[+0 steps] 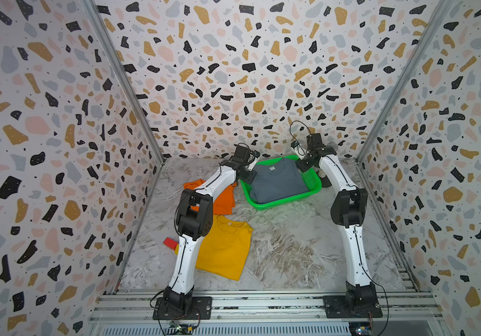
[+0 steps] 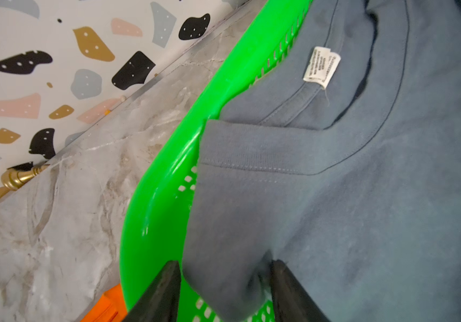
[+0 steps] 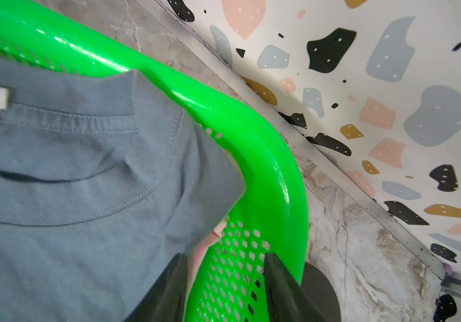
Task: Put the folded t-shirts into the basket
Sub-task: Place the T-shirt in the bin, then move the T-shirt to the center of the board.
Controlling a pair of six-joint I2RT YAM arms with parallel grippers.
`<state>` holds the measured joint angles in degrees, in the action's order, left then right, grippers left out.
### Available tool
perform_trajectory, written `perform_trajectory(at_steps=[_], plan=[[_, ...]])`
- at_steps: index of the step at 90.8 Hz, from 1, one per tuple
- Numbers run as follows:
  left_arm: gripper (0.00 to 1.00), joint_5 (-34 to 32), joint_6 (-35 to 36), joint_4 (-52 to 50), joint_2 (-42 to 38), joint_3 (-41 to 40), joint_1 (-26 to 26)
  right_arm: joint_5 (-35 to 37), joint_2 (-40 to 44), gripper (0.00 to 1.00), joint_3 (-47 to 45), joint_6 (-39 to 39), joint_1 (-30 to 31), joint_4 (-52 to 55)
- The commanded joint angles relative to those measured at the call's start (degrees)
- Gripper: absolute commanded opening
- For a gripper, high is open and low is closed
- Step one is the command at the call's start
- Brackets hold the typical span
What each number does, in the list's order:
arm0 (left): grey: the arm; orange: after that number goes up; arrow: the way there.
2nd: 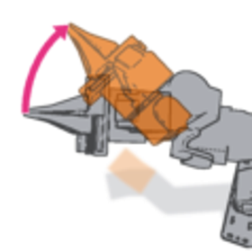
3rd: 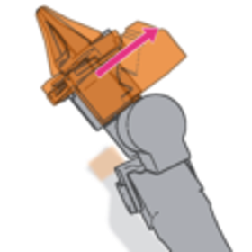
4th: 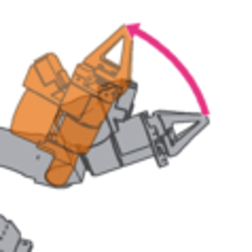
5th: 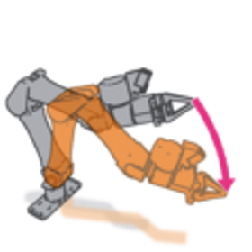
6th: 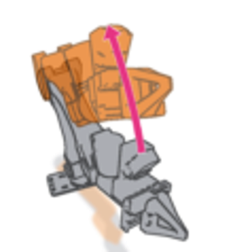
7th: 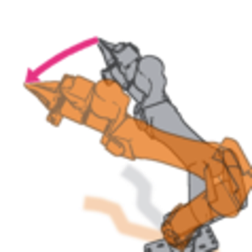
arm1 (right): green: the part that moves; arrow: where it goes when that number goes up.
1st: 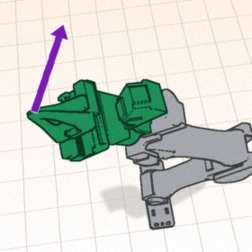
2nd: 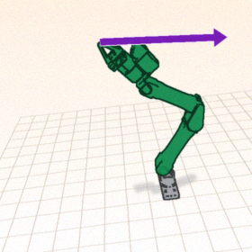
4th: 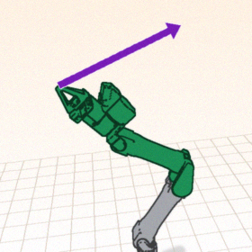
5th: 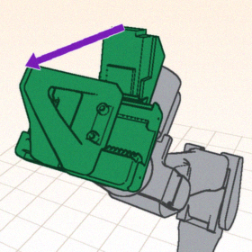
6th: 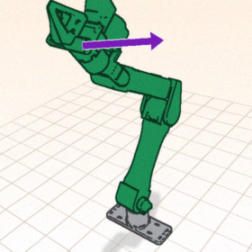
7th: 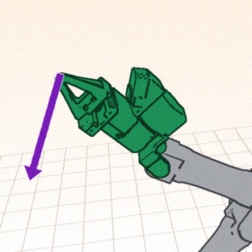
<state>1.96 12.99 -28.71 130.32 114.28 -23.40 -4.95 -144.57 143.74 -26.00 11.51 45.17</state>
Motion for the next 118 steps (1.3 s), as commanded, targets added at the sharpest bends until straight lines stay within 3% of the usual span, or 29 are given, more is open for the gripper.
perform_trajectory(at_steps=[1, 29, 45, 63, 87, 103, 118], plan=[[0.57, -1.9, 1.2, -1.2, -2.4, 2.4, 0.3, -3.7, 6.7, 0.52, 2.2, -0.1, 0.2, 3.8], [0.65, -3.3, 4.7, -4.5, -6.6, 1.8, 0.4, -15.7, 18.4, 0.56, -10.9, -2.1, 1.2, 5.5], [0.7, -3.3, 8.4, -5.9, -13.0, -3.7, 0.4, -20.0, 27.3, 0.62, -22.3, -2.3, 1.4, 5.5], [0.75, -1.2, 16.1, -7.7, -27.8, -20.9, 0.5, -25.3, 39.8, 0.69, -39.5, 0.0, 1.7, 4.6], [0.84, 2.2, 33.5, -15.2, -46.9, -49.3, 0.7, -23.6, 55.6, 0.98, -62.2, -1.8, 1.8, 5.5], [0.85, 0.0, 42.4, -18.2, -50.1, -61.5, 0.5, -21.6, 63.5, 0.99, -73.4, -2.6, 1.8, 4.7], [0.77, -2.4, 42.0, -14.7, -46.3, -66.4, -2.2, -20.2, 65.9, 0.99, -78.0, -2.4, 1.8, 2.2]])
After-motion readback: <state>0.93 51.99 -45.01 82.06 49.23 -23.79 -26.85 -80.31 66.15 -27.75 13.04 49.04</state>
